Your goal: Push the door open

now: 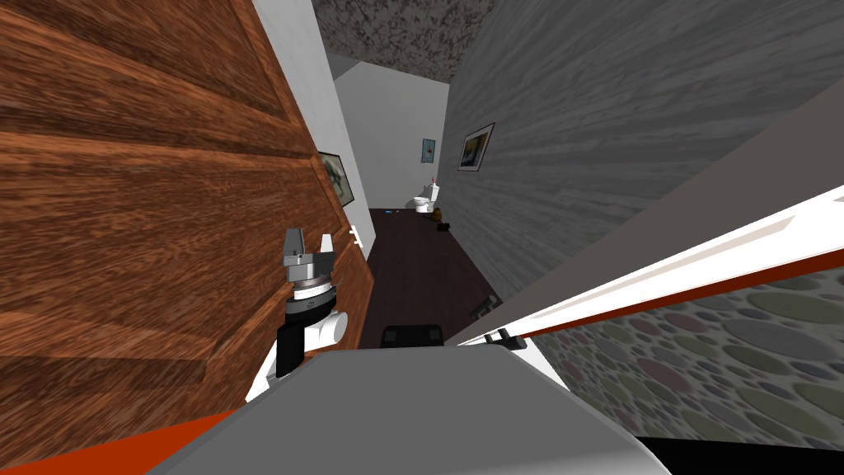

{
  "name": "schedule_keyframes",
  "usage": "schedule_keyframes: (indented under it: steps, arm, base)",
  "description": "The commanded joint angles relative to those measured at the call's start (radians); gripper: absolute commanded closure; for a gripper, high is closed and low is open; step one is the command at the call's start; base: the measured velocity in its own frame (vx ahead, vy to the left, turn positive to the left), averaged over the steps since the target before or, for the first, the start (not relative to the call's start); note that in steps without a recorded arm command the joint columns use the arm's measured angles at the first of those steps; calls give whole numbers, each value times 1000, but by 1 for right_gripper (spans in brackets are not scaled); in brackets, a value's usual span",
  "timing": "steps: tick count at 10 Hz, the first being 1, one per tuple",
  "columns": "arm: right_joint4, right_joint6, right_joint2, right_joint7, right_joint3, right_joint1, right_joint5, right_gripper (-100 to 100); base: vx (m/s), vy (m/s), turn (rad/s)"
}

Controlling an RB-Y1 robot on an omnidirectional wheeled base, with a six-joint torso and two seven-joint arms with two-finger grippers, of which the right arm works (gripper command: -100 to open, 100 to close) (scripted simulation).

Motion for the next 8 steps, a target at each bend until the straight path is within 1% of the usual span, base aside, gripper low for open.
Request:
schedule_keyframes:
  steps: [1,2,3,4,5,6,7,8]
  arm:
    - [-5,-6,3,-17,-7,-2,-29,-100]
    - [-1,-11,4,-49,-21,-7,-69,-100]
    - [-1,-11,4,-49,-21,-7,-76,-100]
    - [2,-15,5,-82,-35,-13,-116,-100]
    - [2,-15,5,-82,-35,-13,-124,-100]
    - [5,-20,5,-112,-48,-18,-165,-100]
    - [8,-24,6,-142,-62,-23,-194,-100]
    - [8,-24,6,-143,-62,-23,-214,-100]
  base:
    - [0,0,0]
    - [0,0,0]
    - [0,0,0]
    - [0,0,0]
    - [0,0,0]
    - [0,0,0]
    - [-8,-1,3]
    - [-8,0,1]
